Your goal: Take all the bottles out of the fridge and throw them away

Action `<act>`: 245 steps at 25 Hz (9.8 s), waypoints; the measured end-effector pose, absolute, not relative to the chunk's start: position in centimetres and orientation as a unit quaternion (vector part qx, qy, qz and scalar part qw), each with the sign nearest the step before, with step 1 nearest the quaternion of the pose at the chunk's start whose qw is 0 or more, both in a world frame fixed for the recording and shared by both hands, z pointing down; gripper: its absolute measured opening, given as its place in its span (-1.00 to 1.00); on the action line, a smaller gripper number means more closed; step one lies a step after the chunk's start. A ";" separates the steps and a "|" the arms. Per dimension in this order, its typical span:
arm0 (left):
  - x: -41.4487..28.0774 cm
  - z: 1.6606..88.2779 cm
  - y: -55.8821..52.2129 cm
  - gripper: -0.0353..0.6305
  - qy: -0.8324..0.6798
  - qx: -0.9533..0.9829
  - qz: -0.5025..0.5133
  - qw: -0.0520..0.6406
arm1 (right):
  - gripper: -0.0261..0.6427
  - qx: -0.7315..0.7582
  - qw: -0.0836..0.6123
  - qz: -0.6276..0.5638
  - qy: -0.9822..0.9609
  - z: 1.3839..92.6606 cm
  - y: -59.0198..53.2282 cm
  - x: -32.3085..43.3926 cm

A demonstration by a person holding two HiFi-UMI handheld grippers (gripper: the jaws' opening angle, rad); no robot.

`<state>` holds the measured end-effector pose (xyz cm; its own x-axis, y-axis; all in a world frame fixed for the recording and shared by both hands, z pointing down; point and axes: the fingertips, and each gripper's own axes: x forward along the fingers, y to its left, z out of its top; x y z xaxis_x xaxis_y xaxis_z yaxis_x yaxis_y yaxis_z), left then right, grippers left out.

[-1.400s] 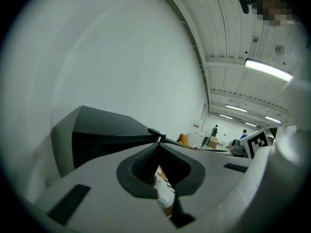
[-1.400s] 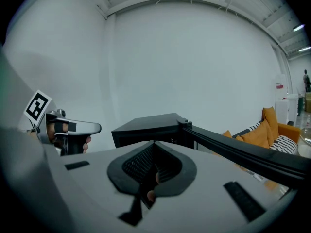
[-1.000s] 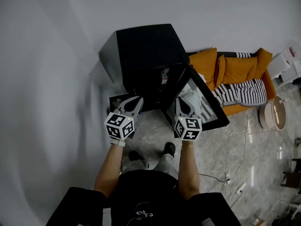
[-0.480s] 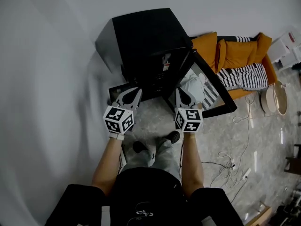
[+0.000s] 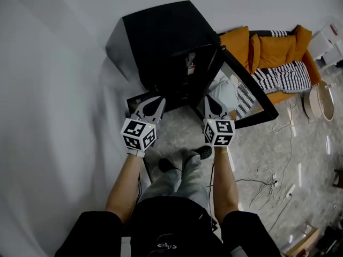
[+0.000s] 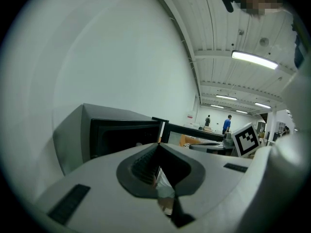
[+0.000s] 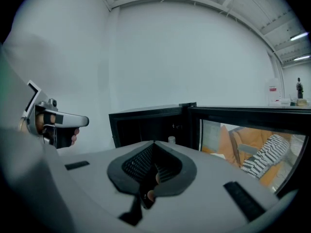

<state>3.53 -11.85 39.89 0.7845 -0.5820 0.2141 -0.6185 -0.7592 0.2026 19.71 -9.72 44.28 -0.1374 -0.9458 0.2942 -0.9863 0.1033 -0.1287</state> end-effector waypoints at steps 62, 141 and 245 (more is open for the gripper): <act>10.4 63.6 -24.7 -0.88 -0.342 0.925 0.102 0.127 | 0.06 0.679 0.033 0.142 -0.720 69.2 -35.2 22.8; -16.4 38.3 -9.5 -0.88 -0.616 0.775 0.007 0.143 | -0.01 0.426 0.058 0.109 -0.896 40.7 -16.4 -3.4; -22.2 76.4 -8.5 -0.88 -0.671 0.670 0.064 0.311 | -0.45 0.259 0.256 0.264 -0.893 85.7 -15.1 -10.7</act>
